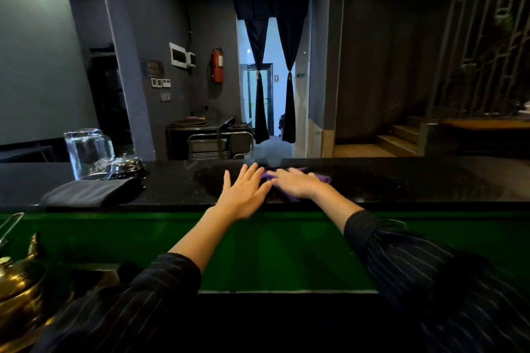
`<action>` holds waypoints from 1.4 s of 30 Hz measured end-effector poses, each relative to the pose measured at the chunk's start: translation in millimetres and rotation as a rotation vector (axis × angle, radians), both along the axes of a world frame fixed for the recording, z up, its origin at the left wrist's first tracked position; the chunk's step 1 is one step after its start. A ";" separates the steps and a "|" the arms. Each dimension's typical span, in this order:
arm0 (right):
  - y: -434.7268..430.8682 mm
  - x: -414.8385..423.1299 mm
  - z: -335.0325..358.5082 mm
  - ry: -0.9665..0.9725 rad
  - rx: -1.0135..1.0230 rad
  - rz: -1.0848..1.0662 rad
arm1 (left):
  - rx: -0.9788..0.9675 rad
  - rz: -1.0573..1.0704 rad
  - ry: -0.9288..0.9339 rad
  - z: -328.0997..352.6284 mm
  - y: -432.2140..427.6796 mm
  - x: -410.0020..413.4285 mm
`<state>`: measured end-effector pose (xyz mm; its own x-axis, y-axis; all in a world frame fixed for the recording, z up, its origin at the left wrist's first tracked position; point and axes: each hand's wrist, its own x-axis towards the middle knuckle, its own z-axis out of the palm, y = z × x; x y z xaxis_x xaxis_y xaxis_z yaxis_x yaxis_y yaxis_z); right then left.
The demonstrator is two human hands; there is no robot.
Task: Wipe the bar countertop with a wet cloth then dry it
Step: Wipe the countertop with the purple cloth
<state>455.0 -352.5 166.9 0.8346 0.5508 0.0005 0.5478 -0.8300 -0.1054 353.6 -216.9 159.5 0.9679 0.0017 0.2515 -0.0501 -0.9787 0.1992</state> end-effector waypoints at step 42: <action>-71.1 84.7 2.0 0.083 0.112 -0.293 | -0.057 -0.026 -0.123 -4.7 12.7 18.5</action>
